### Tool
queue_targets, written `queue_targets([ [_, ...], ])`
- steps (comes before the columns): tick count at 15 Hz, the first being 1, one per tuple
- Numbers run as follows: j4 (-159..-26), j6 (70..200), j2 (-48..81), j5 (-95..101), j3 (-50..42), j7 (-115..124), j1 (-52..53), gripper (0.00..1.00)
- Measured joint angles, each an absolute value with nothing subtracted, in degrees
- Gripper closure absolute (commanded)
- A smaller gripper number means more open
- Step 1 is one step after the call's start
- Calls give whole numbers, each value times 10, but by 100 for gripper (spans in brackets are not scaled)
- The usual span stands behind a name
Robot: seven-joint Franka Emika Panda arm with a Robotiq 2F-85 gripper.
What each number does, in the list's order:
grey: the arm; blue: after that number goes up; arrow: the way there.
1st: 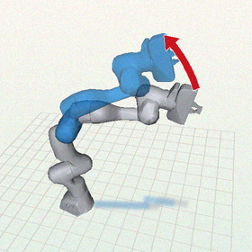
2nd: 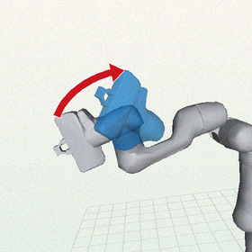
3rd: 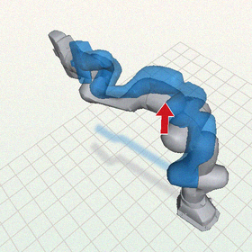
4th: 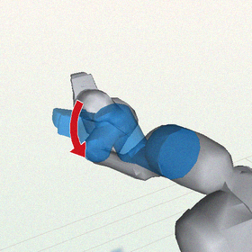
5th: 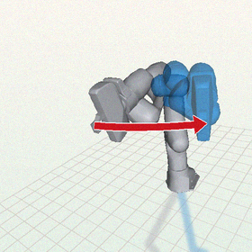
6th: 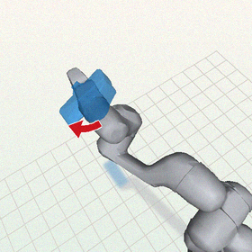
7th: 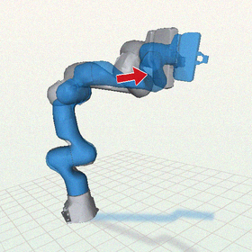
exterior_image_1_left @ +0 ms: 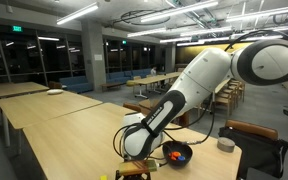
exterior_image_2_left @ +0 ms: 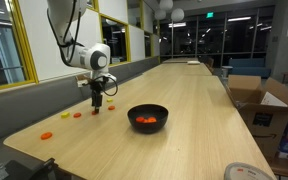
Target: Pick up some of the orange objects from the table and put them in the bowl
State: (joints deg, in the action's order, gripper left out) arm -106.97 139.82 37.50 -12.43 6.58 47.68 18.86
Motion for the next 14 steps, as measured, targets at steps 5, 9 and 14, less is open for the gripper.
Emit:
queue_targets([
  [5,-1071,1409,376,-111,52,500,214,0],
  [9,-1072,1440,382,-85,30,530,228,0],
  [14,-1074,1457,390,-64,16,554,239,0],
])
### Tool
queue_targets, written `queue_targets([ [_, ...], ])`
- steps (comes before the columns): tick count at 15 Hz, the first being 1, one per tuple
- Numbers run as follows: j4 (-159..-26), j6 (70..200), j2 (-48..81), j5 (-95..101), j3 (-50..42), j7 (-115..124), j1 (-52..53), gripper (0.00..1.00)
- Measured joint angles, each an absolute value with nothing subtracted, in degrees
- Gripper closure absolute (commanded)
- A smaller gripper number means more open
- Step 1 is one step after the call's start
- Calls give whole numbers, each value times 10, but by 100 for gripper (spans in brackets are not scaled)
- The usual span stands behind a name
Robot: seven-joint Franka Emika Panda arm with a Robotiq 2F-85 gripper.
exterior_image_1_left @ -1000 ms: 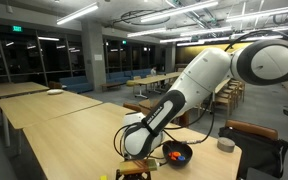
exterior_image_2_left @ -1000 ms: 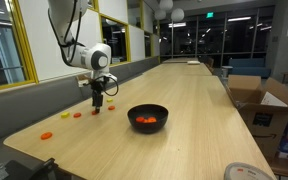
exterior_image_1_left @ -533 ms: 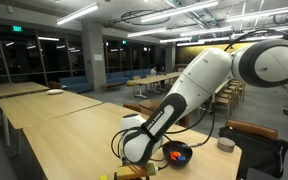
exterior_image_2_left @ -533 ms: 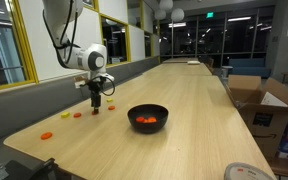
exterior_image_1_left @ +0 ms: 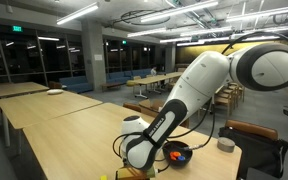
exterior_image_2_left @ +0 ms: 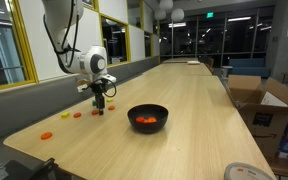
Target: Pick up some of the orange objects from the table and put them in the bowl
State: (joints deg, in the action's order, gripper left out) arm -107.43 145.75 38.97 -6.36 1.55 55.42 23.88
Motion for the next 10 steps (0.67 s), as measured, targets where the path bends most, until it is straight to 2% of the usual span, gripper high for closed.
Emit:
queue_targets([
  [10,-1079,1462,390,-10,7,592,276,0],
])
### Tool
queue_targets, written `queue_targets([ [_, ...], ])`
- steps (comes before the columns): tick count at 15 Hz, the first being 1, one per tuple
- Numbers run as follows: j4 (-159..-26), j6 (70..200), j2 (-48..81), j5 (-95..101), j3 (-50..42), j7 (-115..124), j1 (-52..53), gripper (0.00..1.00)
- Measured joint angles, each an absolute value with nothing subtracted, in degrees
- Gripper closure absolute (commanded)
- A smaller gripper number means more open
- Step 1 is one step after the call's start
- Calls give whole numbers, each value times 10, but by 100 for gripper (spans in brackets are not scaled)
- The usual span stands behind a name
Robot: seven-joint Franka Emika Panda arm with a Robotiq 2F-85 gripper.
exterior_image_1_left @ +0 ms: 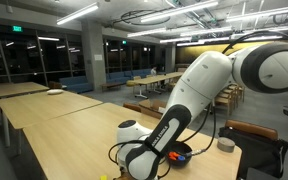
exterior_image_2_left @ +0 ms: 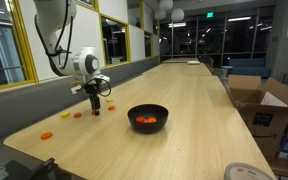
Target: Pick up some of the orange objects from the table and put them in the bowl
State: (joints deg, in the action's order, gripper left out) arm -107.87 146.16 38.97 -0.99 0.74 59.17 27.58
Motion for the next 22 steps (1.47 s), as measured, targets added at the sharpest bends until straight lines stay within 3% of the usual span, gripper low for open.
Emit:
queue_targets([
  [17,-1079,1468,387,28,-4,626,298,0],
  [18,-1079,1468,387,28,-4,627,299,25],
  [19,-1079,1468,387,28,-4,627,300,27],
  [22,-1078,1470,387,32,-4,628,301,51],
])
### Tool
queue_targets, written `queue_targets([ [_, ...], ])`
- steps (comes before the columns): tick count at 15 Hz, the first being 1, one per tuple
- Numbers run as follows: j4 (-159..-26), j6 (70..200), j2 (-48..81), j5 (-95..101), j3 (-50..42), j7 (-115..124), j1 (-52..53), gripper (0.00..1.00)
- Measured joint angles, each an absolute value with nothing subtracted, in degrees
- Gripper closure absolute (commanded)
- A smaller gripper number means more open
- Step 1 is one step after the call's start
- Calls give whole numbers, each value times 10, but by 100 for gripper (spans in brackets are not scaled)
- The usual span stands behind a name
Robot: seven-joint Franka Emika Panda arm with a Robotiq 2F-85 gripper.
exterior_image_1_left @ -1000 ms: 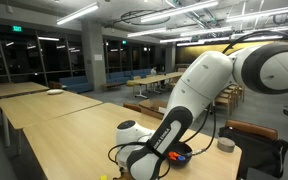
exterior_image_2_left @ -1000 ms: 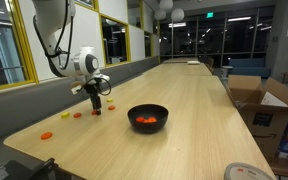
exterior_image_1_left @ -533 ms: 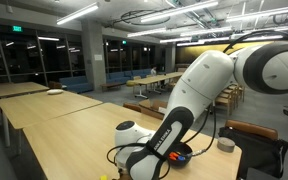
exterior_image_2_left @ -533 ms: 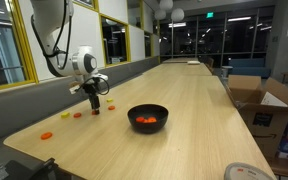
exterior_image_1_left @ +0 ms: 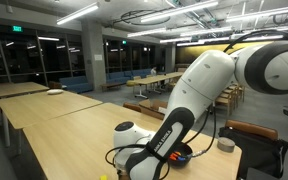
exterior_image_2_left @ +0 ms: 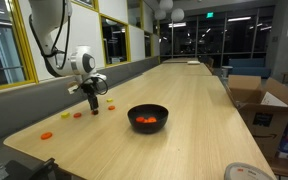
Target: Pick up some of the orange objects from the table and put them in the bowl
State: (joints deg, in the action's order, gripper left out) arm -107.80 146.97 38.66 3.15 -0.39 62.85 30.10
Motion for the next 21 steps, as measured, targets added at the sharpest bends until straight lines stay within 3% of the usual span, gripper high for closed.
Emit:
queue_targets([
  [4,-1078,1473,381,35,-4,629,302,82],
  [12,-1091,1498,363,57,-32,668,304,82],
  [21,-1223,1558,251,102,-126,720,257,82],
])
